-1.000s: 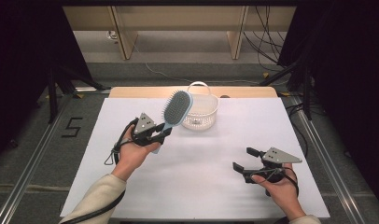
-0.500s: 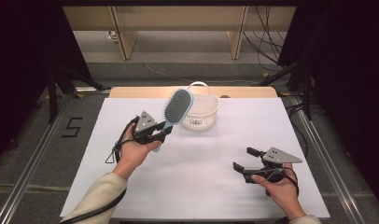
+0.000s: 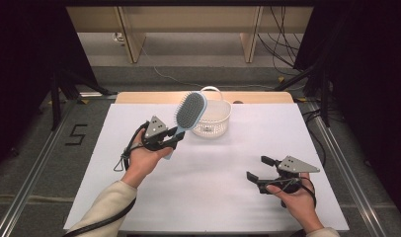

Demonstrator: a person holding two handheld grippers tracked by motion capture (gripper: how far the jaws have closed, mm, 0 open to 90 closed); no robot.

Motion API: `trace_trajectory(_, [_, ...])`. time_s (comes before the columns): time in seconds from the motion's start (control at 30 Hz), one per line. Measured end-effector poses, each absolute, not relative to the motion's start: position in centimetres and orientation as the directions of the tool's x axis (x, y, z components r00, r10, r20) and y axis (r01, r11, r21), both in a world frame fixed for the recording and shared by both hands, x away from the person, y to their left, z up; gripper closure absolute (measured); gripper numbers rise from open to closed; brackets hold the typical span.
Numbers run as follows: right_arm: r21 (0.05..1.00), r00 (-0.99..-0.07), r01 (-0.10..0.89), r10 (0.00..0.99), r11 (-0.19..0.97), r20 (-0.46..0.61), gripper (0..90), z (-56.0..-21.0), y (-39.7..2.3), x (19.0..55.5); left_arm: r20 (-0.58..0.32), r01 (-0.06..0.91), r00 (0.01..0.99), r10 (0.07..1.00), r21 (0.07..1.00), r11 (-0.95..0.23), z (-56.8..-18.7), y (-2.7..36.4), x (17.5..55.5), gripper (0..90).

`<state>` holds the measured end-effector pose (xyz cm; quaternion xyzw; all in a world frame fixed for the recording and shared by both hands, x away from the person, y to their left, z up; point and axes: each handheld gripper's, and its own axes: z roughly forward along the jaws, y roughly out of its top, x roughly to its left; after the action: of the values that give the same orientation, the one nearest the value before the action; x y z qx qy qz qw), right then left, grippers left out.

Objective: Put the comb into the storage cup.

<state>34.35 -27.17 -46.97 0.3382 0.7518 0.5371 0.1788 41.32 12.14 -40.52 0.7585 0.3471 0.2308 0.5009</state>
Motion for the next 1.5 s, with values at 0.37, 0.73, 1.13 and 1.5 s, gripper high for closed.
trace_trajectory(0.37, [0.928, -0.709, 0.316, 0.699, 0.196, 0.094, 16.1, -46.98, -27.16, 34.36, -0.012, 0.298, 0.661, 0.750, 0.922, -0.248, -40.36, 11.78, 41.51, 69.6])
trace_trajectory(0.73, [0.929, -0.709, 0.316, 0.698, 0.192, 0.097, 16.1, -46.96, -27.17, 34.34, -0.016, 0.297, 0.666, 0.746, 0.923, -0.244, -40.24, 11.43, 41.71, 69.7])
trace_trajectory(1.13, [0.929, -0.710, 0.316, 0.698, 0.192, 0.097, 16.1, -46.96, -27.19, 34.35, -0.026, 0.294, 0.667, 0.745, 0.928, -0.231, -40.07, 11.25, 42.01, 69.7])
trace_trajectory(1.5, [0.929, -0.710, 0.316, 0.698, 0.193, 0.097, 16.1, -46.95, -27.18, 34.33, -0.026, 0.293, 0.668, 0.743, 0.928, -0.230, -40.01, 11.08, 42.20, 69.7])
